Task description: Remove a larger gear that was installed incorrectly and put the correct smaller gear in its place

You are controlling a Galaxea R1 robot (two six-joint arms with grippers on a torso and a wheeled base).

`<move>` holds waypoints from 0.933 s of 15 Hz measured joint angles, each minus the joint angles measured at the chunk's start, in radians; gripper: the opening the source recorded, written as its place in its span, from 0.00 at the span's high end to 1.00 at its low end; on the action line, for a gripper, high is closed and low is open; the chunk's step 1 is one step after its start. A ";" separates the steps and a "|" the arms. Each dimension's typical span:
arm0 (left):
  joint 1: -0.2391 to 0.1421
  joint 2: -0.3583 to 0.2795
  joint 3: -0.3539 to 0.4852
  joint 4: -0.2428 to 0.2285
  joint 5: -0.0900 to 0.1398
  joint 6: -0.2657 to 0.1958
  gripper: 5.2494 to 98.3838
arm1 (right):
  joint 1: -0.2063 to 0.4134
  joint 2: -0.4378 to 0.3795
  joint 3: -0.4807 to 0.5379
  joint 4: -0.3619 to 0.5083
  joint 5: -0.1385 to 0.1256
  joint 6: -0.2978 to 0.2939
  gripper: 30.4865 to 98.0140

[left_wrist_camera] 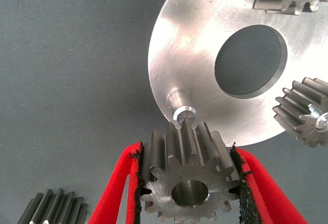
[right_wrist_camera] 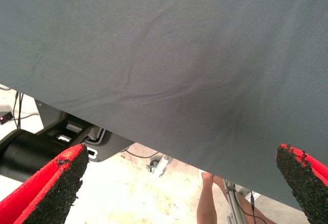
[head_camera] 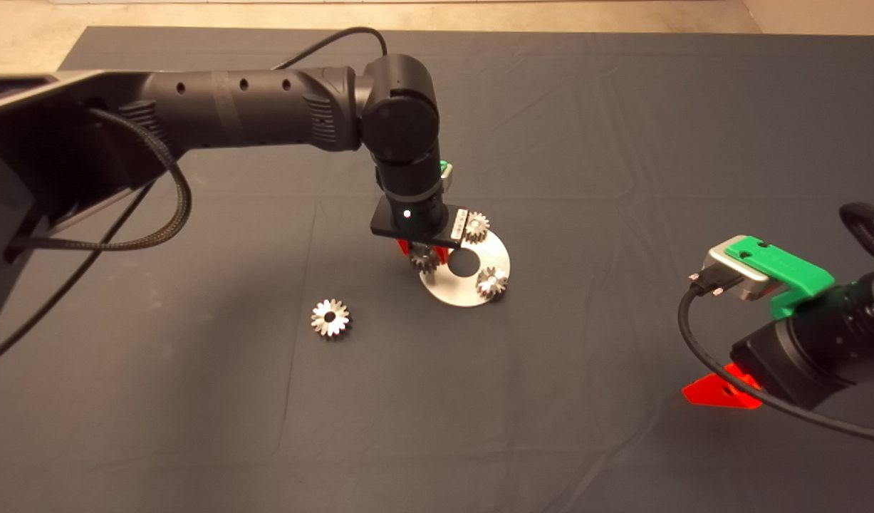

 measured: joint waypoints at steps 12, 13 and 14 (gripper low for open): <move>0.027 0.019 -0.030 0.003 -0.002 0.002 0.68 | -0.011 0.000 0.000 0.000 0.000 0.000 0.01; 0.027 0.025 -0.037 0.003 -0.003 0.002 0.68 | -0.011 0.000 0.000 0.000 0.000 0.000 0.01; 0.027 0.026 -0.042 0.004 -0.006 0.007 0.68 | -0.011 0.000 0.000 0.001 0.000 0.000 0.01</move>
